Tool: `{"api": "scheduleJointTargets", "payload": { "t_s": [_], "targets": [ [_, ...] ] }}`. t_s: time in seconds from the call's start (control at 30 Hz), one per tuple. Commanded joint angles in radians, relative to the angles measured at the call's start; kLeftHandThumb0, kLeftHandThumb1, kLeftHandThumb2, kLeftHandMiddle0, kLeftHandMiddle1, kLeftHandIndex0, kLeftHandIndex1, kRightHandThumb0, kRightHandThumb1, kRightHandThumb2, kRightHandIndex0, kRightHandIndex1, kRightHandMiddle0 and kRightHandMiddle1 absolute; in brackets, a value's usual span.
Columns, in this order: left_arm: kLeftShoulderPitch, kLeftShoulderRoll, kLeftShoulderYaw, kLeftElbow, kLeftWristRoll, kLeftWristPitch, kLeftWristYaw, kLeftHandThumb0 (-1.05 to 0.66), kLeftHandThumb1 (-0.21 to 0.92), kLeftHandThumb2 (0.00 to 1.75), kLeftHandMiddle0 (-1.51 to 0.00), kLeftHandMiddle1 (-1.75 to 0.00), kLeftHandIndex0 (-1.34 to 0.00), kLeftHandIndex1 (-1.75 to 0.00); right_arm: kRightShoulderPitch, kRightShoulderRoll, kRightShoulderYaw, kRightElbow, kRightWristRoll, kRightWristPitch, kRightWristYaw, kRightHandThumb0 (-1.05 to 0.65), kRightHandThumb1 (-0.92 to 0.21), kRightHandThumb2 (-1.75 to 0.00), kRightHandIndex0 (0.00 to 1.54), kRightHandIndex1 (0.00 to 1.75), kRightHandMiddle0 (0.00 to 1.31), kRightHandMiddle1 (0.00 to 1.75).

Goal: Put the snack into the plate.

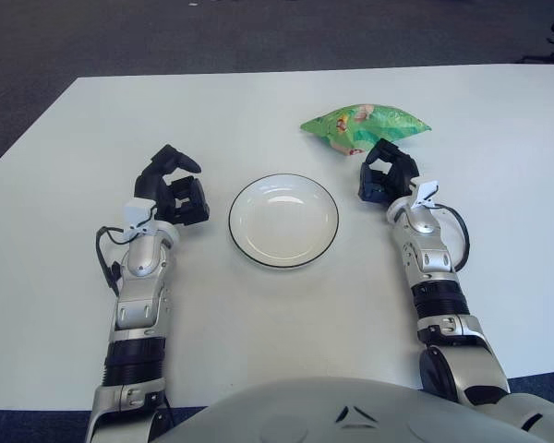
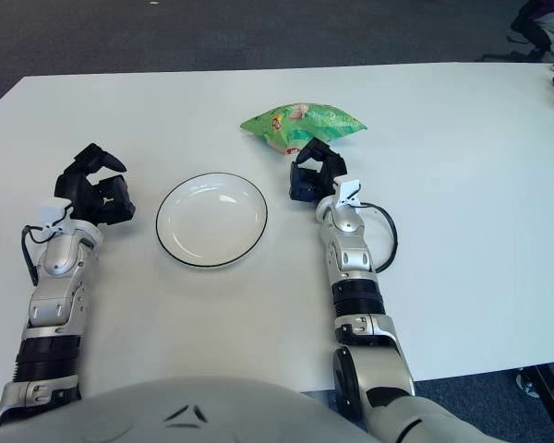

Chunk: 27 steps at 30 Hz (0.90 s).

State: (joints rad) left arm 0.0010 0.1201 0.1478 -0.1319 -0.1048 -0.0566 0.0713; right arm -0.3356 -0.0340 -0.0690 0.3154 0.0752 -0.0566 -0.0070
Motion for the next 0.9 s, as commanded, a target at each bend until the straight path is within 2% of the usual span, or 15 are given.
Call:
{"api": "scheduleJointTargets", "payload": {
  "t_s": [0.0,0.47,0.6,0.87],
  "targets": [
    [0.092,-0.051,-0.011,0.035,0.012,0.001,0.012,-0.55,0.16,1.51,-1.38,-1.75,-0.75,-1.75,0.083,0.002,0.01,0.03,-0.013,0.006,0.012,-0.51,-0.25,-1.4,1.3,1.75,0.67,1.75],
    [0.078,-0.078,-0.008,0.038,0.01,0.009,0.057,-0.55,0.15,1.52,-1.36,-1.75,-0.75,-1.75,0.071,-0.038,0.039,0.003,-0.065,-0.014,0.022,-0.5,-0.26,-1.38,1.27,1.75,0.66,1.75],
    [0.075,-0.079,-0.01,0.042,0.014,0.002,0.061,-0.55,0.16,1.51,-1.37,-1.75,-0.75,-1.75,0.062,-0.062,0.05,-0.022,-0.104,-0.028,0.019,-0.5,-0.26,-1.38,1.27,1.75,0.66,1.75],
    [0.068,-0.083,-0.01,0.037,0.023,0.009,0.067,-0.54,0.17,1.5,-1.38,-1.75,-0.74,-1.75,0.016,-0.146,0.06,-0.123,-0.177,0.013,0.051,-0.5,-0.27,-1.37,1.27,1.75,0.65,1.75]
  ]
}}
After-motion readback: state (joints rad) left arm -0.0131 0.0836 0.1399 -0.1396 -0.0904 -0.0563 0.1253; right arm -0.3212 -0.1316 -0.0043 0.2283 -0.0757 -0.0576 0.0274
